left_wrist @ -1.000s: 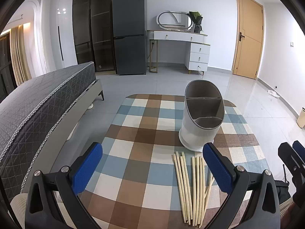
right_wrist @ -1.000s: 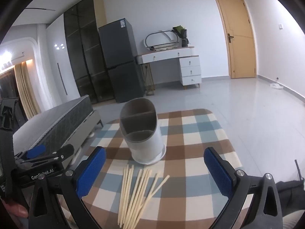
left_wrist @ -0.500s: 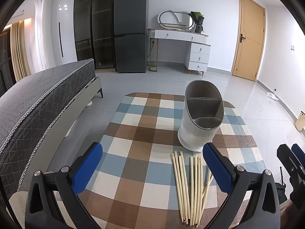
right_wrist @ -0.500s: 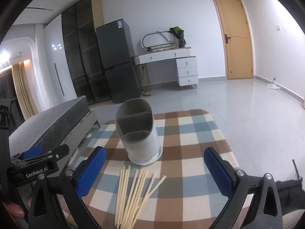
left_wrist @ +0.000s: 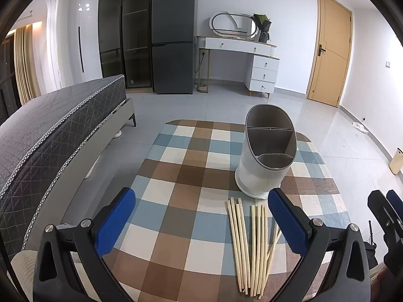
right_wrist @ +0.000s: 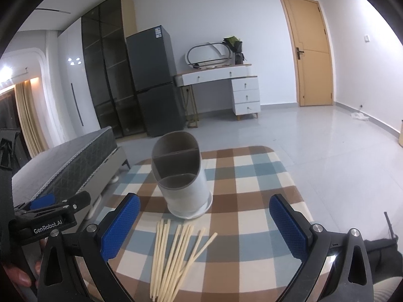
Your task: Organize utensils
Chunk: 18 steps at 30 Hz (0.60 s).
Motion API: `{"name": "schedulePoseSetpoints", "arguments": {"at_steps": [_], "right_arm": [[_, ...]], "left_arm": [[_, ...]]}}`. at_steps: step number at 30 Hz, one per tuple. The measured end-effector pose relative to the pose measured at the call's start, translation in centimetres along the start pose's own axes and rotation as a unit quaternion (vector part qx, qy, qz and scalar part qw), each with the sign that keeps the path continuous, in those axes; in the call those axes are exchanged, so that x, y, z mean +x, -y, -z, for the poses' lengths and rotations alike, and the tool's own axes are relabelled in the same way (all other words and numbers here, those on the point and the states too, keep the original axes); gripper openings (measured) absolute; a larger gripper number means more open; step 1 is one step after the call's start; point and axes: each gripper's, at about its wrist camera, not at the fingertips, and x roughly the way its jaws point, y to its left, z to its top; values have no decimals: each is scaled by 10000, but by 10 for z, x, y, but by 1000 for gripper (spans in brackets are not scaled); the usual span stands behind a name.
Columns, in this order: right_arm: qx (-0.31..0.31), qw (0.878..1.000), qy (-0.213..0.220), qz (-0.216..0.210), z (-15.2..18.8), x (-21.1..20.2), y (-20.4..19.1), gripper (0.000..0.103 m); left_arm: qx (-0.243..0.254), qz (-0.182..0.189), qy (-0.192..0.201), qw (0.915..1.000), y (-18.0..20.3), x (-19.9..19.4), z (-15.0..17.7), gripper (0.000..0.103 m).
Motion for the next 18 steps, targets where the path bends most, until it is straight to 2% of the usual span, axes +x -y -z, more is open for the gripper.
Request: {"name": "schedulePoseSetpoints", "arguments": {"at_steps": [18], "right_arm": [[11, 10000, 0, -1, 0, 0, 0, 103]], "left_arm": [[22, 52, -65, 10000, 2, 0, 1, 102]]}}
